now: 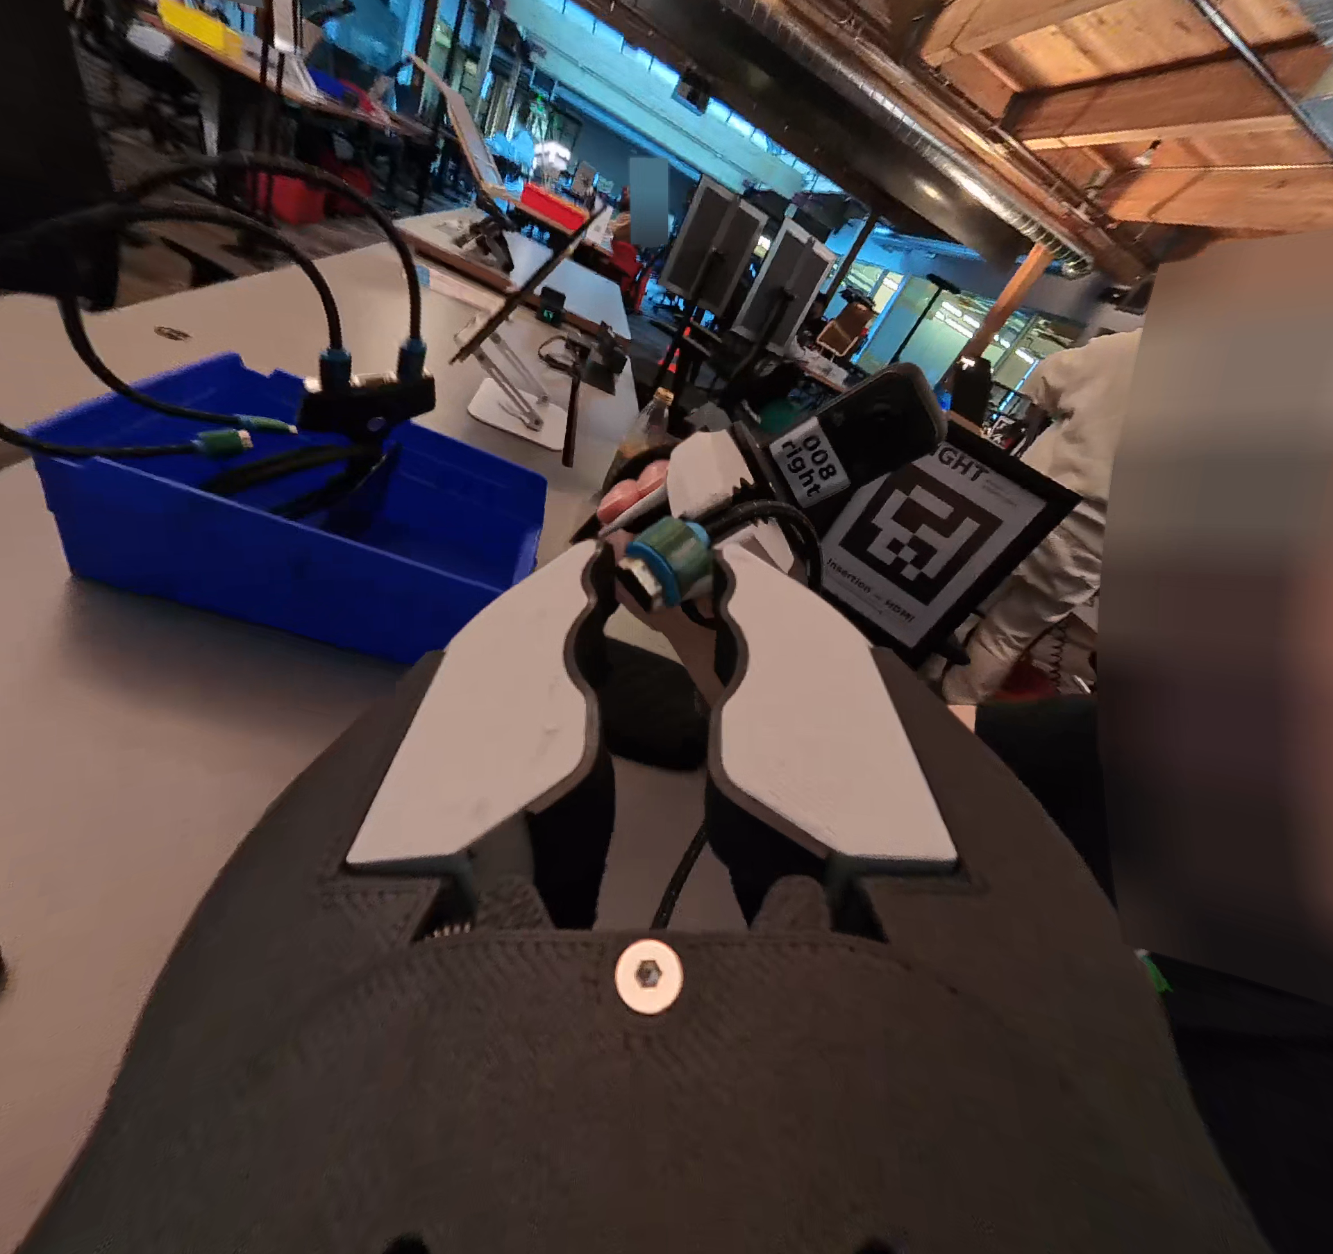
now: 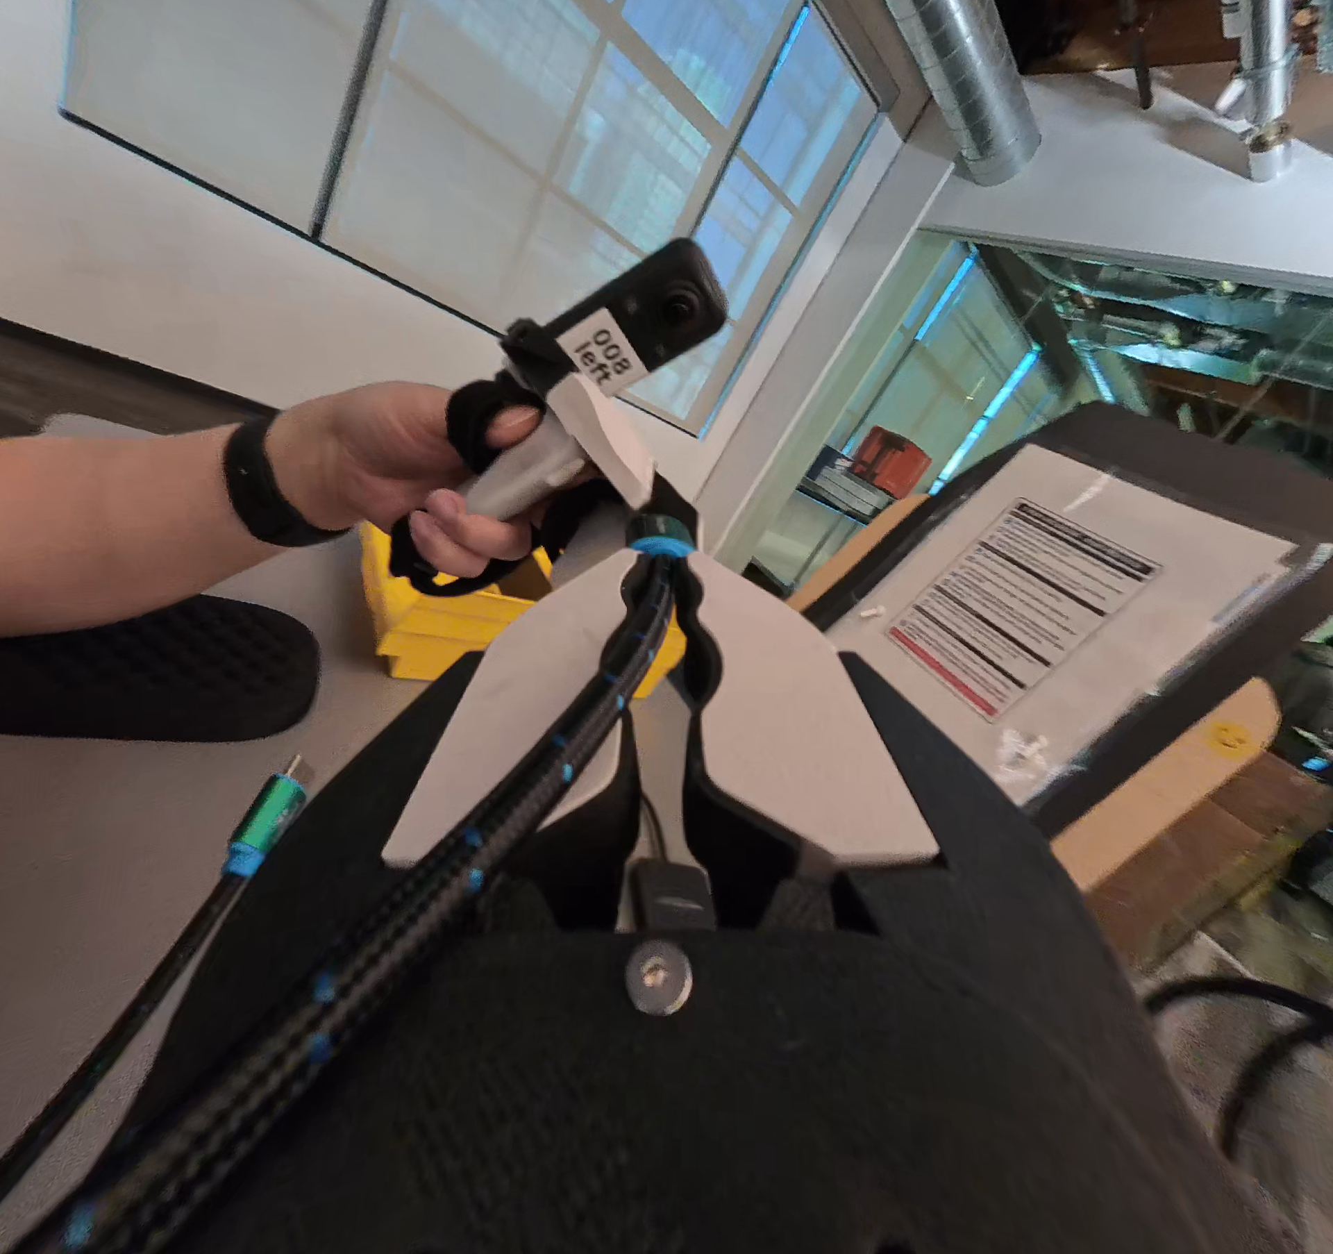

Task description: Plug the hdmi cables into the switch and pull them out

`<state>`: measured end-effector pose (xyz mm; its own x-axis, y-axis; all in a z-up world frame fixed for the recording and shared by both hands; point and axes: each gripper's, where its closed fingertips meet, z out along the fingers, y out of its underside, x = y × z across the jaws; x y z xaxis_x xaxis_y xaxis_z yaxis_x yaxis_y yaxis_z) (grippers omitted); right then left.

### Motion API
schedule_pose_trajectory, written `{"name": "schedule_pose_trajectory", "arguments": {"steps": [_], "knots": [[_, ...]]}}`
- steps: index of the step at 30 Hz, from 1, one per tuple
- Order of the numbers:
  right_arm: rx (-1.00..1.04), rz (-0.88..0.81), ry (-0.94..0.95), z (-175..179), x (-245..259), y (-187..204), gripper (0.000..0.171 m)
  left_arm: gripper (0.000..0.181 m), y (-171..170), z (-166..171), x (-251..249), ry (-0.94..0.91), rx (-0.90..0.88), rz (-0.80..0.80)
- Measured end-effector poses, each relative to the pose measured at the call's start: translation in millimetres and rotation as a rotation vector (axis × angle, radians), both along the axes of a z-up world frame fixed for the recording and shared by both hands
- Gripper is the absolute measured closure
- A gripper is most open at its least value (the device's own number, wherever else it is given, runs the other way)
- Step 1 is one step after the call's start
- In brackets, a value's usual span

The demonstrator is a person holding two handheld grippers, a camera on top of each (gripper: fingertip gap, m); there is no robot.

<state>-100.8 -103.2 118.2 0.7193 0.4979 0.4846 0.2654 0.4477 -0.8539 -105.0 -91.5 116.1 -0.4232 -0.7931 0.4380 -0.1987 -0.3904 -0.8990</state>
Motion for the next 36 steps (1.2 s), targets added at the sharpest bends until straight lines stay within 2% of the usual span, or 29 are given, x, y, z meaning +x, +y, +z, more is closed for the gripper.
{"name": "schedule_pose_trajectory", "arguments": {"steps": [2,5,8,11,14,17,20,22,26,30,36], "knots": [[0.009,-0.051,0.002,8.3,14.5,0.9,0.165,0.155,12.8,7.8,-3.1,-0.056,0.03,0.044],[0.031,-0.089,0.034,29.2,38.4,0.2,0.164,0.143,52.7,1.0,-7.5,-0.055,0.18,0.222],[0.048,-0.091,0.017,49.9,54.8,-1.2,0.164,0.127,97.8,-32.5,-4.0,0.082,0.326,0.432],[0.084,-0.065,-0.011,69.8,63.1,-3.6,0.164,0.114,129.3,-87.6,9.6,0.276,0.439,0.523],[0.086,-0.072,-0.09,77.1,70.5,0.5,0.165,0.113,142.8,-143.4,25.2,0.436,0.404,0.492],[0.084,-0.076,-0.148,74.2,80.0,6.1,0.165,0.108,150.4,-176.1,37.2,0.484,0.336,0.465],[0.107,-0.043,-0.13,64.7,89.0,9.9,0.165,0.095,169.4,-205.4,38.1,0.583,0.421,0.511],[0.072,-0.018,-0.105,59.8,94.5,18.2,0.164,0.09,178.8,-216.6,40.1,0.611,0.496,0.524],[0.047,0.008,-0.081,54.9,100.4,23.7,0.165,0.08,184.5,-232.0,54.0,0.62,0.553,0.425],[0.056,0.008,-0.096,54.4,95.8,20.2,0.164,0.07,195.2,-268.2,49.8,0.804,0.52,0.358],[0.079,-0.018,-0.137,57.1,91.8,15.5,0.164,0.089,173.2,-274.2,26.2,0.889,0.525,0.289]]}}
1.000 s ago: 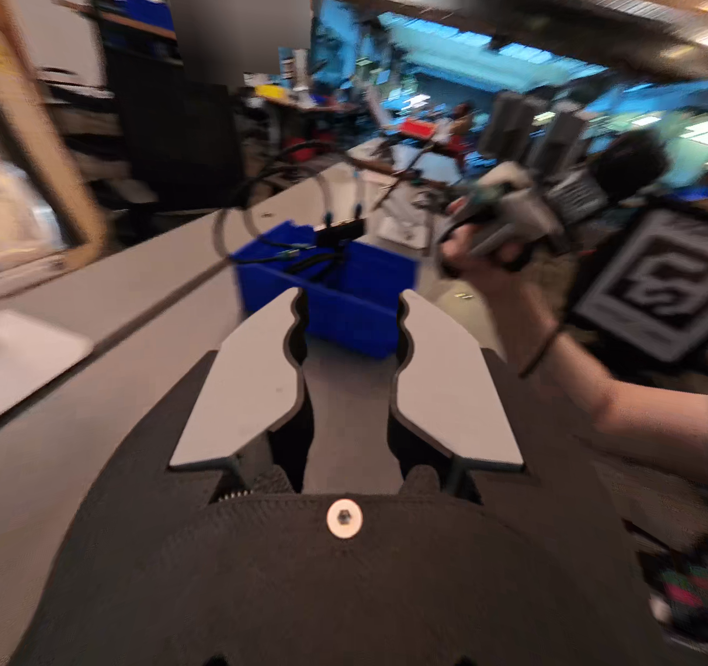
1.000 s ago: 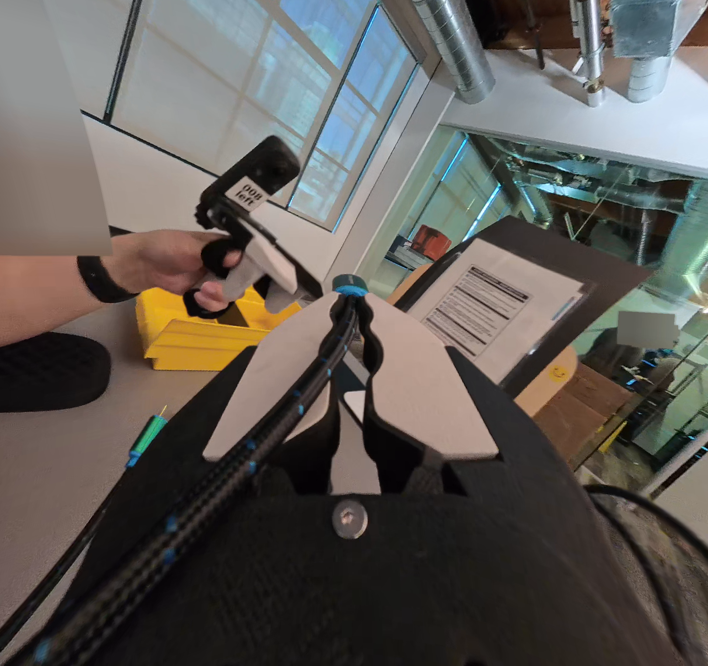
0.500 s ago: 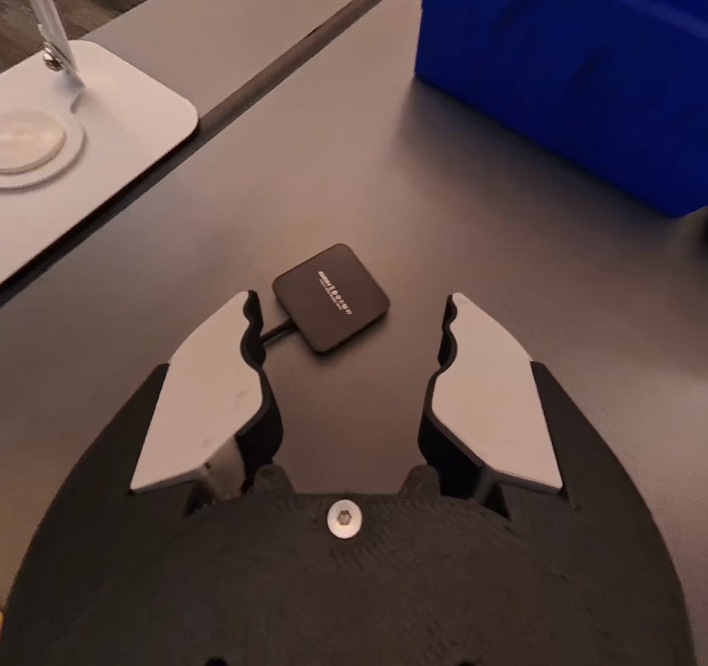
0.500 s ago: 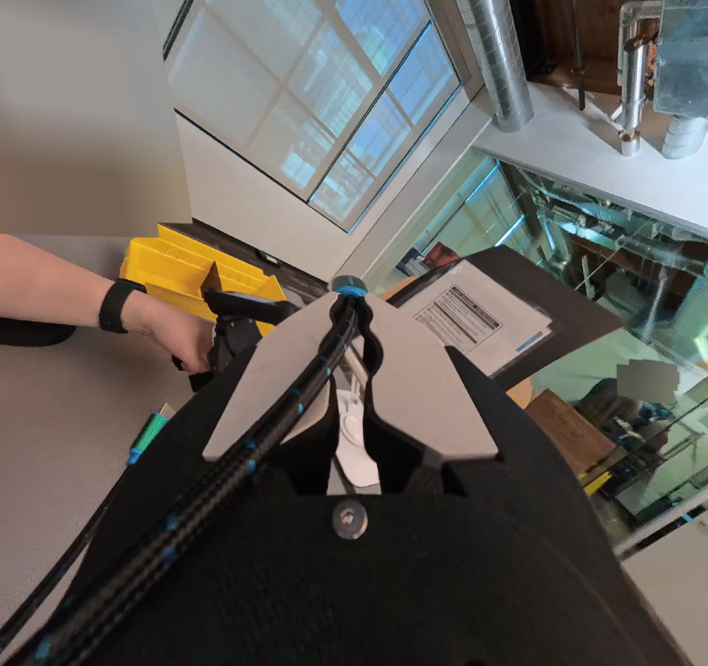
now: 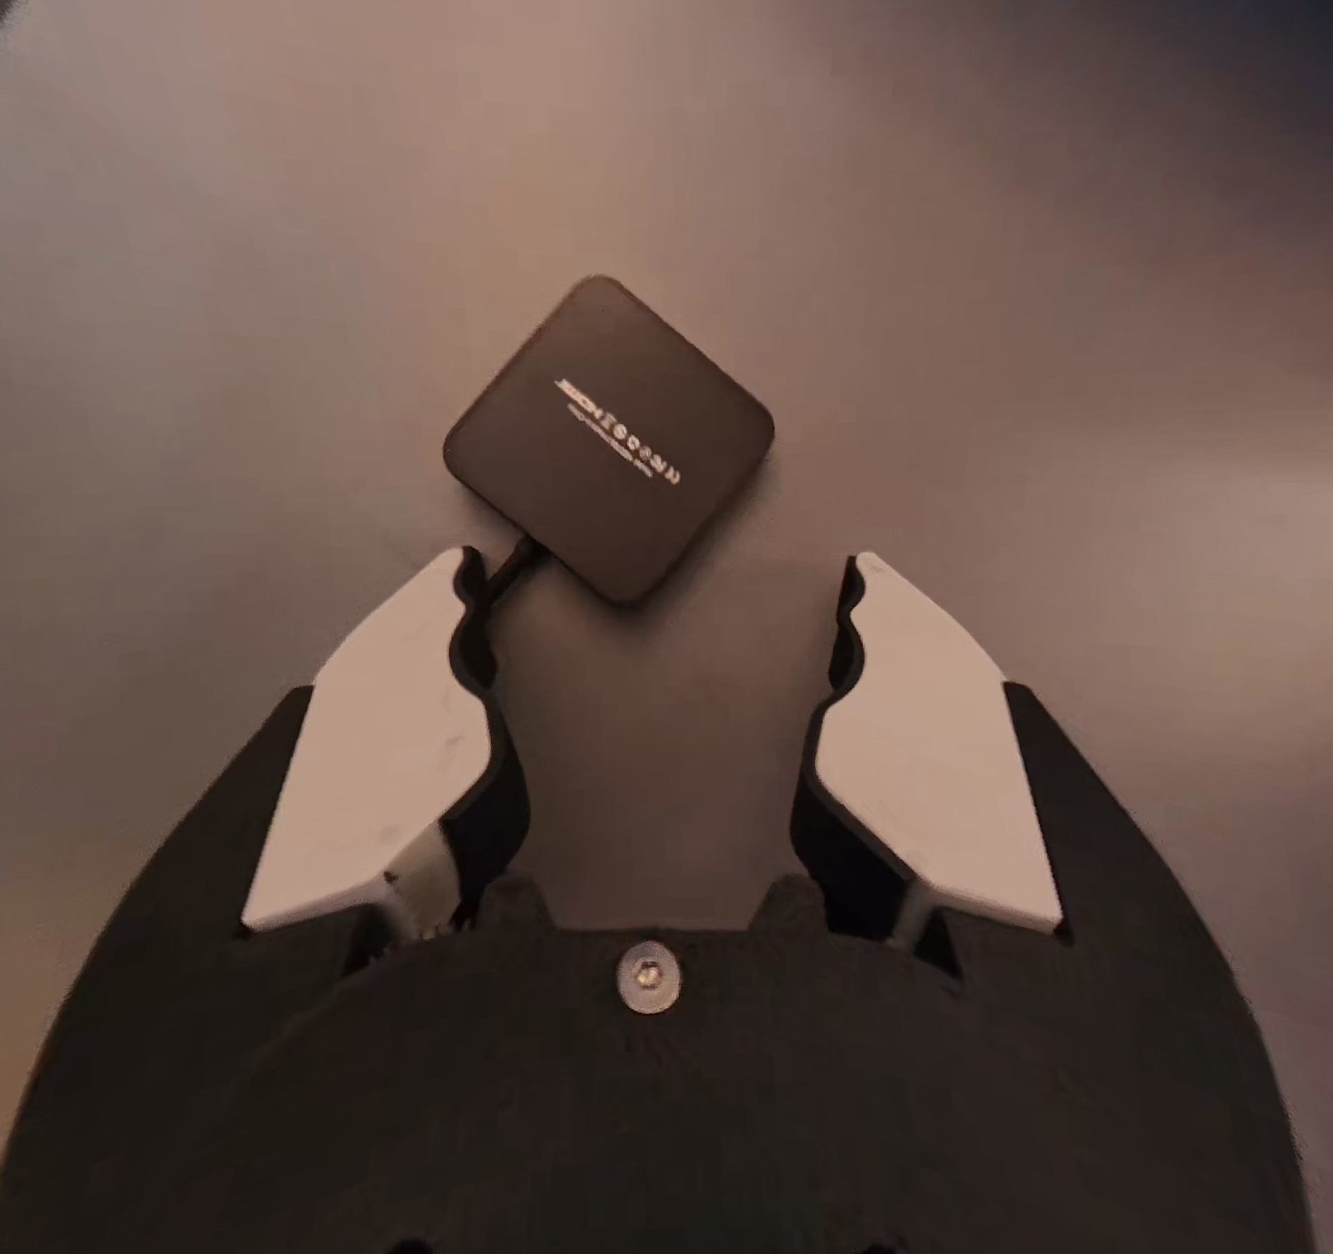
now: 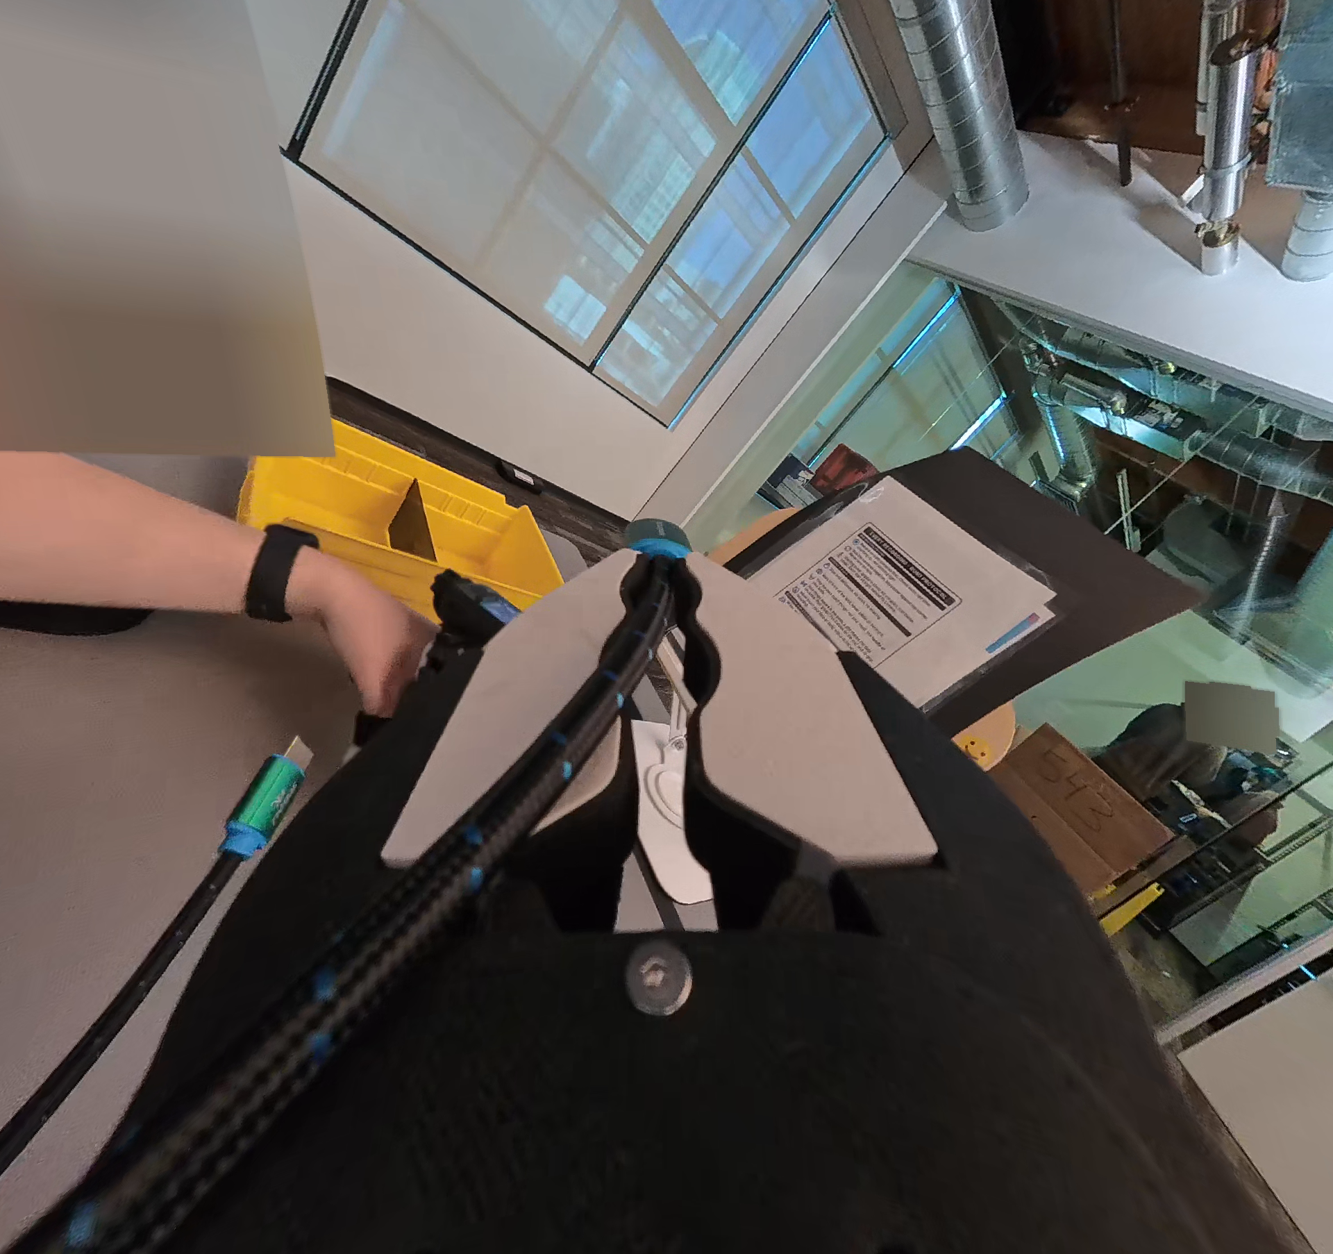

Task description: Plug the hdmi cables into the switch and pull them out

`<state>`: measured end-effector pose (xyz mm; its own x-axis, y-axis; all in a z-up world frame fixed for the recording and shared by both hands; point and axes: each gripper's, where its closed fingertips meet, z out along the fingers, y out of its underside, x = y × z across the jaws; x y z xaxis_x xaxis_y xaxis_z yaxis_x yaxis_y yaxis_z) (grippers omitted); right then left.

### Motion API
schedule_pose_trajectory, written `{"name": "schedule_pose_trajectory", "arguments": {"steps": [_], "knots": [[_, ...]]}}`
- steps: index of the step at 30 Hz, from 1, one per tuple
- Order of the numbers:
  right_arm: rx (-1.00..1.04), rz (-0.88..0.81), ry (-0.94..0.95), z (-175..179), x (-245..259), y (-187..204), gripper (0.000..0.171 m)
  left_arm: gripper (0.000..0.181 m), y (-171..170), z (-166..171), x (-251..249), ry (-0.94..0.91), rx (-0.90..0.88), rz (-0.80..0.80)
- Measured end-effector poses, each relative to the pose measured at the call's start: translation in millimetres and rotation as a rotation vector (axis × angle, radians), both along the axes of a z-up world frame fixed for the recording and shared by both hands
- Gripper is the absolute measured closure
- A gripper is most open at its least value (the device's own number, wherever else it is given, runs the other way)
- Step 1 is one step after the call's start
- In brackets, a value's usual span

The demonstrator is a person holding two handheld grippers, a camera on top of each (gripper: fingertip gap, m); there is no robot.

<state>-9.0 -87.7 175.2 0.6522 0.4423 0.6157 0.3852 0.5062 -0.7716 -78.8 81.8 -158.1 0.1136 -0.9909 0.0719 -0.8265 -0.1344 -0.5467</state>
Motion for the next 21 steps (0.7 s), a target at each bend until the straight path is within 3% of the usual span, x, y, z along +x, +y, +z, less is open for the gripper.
{"name": "schedule_pose_trajectory", "arguments": {"steps": [4,10,18,19,21], "knots": [[0.004,-0.019,-0.012,-0.8,0.7,-0.6,0.164,0.106,-24.2,1.3,-21.3,0.113,-0.024,-0.087],[0.006,-0.027,-0.024,-3.1,-0.6,-0.2,0.164,0.078,10.9,3.8,-13.6,0.054,0.187,-0.042],[-0.012,-0.071,-0.008,-6.5,5.9,9.6,0.165,0.096,-4.2,-3.6,1.6,-0.023,0.087,-0.056],[-0.012,-0.075,-0.006,-6.8,7.2,10.1,0.164,0.113,-3.8,-2.5,1.8,-0.032,0.086,-0.053],[-0.015,-0.072,-0.002,-7.3,8.1,9.8,0.165,0.114,-0.3,-1.8,1.6,-0.028,0.081,-0.022]]}}
